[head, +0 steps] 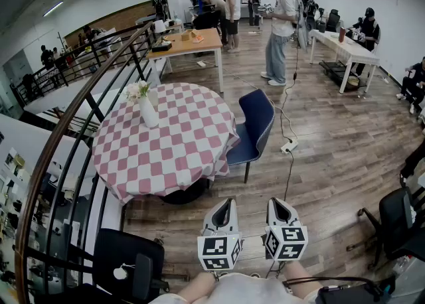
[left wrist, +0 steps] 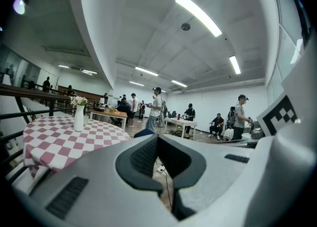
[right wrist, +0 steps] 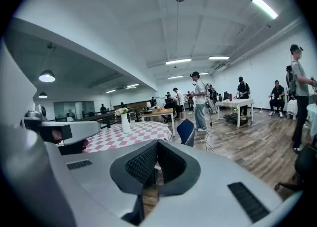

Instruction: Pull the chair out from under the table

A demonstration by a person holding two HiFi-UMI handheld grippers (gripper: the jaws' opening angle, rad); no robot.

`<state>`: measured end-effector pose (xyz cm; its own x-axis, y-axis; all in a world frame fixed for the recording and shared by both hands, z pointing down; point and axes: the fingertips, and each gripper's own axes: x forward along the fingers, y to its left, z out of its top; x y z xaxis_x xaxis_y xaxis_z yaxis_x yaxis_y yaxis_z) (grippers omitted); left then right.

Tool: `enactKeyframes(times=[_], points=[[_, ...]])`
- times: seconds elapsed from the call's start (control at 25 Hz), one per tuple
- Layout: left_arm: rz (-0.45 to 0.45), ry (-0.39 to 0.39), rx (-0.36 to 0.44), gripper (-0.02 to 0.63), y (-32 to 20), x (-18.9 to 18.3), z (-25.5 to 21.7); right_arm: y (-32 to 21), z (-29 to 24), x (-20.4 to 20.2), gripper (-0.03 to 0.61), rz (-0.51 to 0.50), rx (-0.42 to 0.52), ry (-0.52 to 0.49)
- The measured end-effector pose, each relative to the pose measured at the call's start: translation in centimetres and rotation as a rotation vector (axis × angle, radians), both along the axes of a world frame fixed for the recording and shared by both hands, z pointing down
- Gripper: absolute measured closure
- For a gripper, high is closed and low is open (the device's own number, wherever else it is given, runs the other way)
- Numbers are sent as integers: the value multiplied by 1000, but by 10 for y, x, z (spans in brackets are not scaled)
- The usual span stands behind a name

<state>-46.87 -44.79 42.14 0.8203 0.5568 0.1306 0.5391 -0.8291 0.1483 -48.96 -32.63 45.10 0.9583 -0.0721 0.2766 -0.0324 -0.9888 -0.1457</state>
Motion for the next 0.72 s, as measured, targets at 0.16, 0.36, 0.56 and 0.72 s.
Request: enactKeyframes(times=[0.16,0.36,0.56,0.72], points=[[4,-9,2,611,-3,3,4,-5,3,2,563,0,-6,-3],[11,-17,6,611,-10,9,7,-9,8,7,563,10,-2,-15],[23,-23,17,611,-21,22,11,-16,12,19,563,34,12,-19],[43,-23,23,611,-28,33,13,-22,12,25,563,57,10,-14]])
